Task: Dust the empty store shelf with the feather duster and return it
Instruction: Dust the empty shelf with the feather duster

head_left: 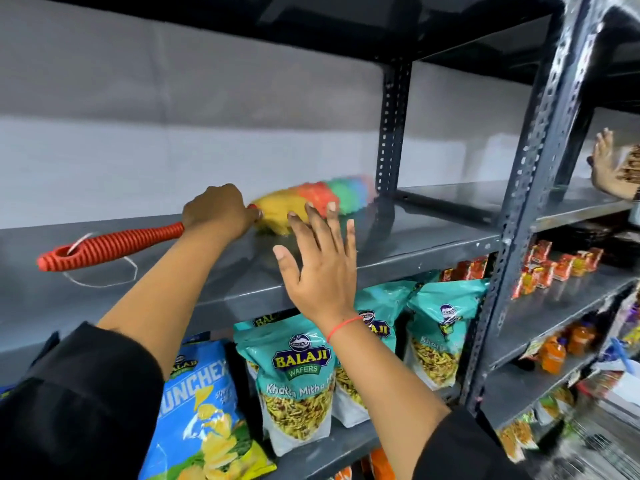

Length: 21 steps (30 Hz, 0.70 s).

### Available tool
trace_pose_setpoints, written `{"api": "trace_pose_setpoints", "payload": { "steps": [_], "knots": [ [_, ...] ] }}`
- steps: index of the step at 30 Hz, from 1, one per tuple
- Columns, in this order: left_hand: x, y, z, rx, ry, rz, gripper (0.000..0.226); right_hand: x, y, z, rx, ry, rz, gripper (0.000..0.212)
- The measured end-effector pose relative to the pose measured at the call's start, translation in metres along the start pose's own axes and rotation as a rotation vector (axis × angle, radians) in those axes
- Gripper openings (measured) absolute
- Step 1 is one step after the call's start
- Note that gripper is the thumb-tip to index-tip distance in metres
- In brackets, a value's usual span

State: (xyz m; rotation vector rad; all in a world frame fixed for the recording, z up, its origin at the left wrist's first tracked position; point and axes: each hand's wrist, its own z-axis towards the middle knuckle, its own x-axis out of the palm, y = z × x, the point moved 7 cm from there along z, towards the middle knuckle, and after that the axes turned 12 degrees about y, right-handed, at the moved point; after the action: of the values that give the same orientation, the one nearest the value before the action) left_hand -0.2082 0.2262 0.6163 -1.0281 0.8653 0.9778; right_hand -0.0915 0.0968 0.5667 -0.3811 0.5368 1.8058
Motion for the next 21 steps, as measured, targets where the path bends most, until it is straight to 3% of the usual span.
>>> {"api": "trace_pose_setpoints", "payload": {
  "steps": [6, 13, 16, 21],
  "knots": [
    [-0.022, -0.012, -0.032, 0.125, 0.132, -0.043, 0.049, -0.019, -0.016, -0.013, 0.035, -0.060, -0.011, 0.051],
    [-0.069, -0.055, -0.124, 0.395, -0.115, 0.030, 0.044, -0.105, -0.054, -0.052, 0.148, -0.407, -0.032, 0.053],
    [-0.066, -0.069, -0.148, 0.475, -0.105, 0.018, 0.041, -0.138, -0.052, -0.066, 0.143, -0.544, -0.083, 0.054],
    [-0.051, -0.063, -0.159, 0.614, -0.036, -0.104, 0.045, -0.153, -0.057, -0.089, 0.224, -0.514, -0.175, 0.057]
  ]
}}
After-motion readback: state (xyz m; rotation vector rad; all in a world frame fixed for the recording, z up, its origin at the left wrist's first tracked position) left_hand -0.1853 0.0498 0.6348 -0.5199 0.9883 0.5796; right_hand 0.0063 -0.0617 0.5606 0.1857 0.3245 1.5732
